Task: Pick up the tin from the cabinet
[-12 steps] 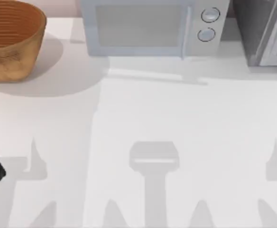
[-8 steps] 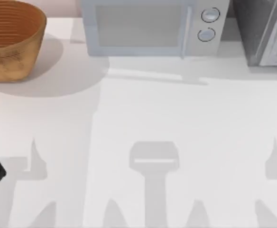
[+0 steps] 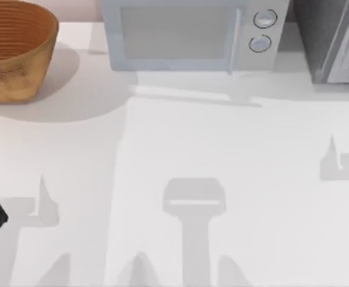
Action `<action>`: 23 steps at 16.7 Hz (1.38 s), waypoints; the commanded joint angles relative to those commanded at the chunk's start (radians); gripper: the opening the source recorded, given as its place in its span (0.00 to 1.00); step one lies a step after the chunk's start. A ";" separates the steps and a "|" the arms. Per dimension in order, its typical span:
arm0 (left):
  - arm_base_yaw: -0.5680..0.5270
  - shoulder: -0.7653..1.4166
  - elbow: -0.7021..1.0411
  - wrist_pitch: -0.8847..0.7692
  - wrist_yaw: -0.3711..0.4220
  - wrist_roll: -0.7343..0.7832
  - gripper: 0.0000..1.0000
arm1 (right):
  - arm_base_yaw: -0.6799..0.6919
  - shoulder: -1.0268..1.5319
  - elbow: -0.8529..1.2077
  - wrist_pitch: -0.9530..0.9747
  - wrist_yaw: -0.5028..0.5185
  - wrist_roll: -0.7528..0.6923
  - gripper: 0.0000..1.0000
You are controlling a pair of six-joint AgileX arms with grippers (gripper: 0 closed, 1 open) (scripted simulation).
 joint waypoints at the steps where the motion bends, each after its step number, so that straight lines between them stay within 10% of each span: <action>1: 0.000 0.000 0.000 0.000 0.000 0.000 1.00 | 0.010 0.072 0.097 -0.023 0.011 0.001 1.00; 12: 0.000 0.000 0.000 0.000 0.000 0.000 1.00 | 0.105 0.781 1.062 -0.249 0.116 0.008 1.00; 23: 0.000 0.000 0.000 0.000 0.000 0.000 1.00 | 0.109 0.886 1.186 -0.259 0.124 0.010 1.00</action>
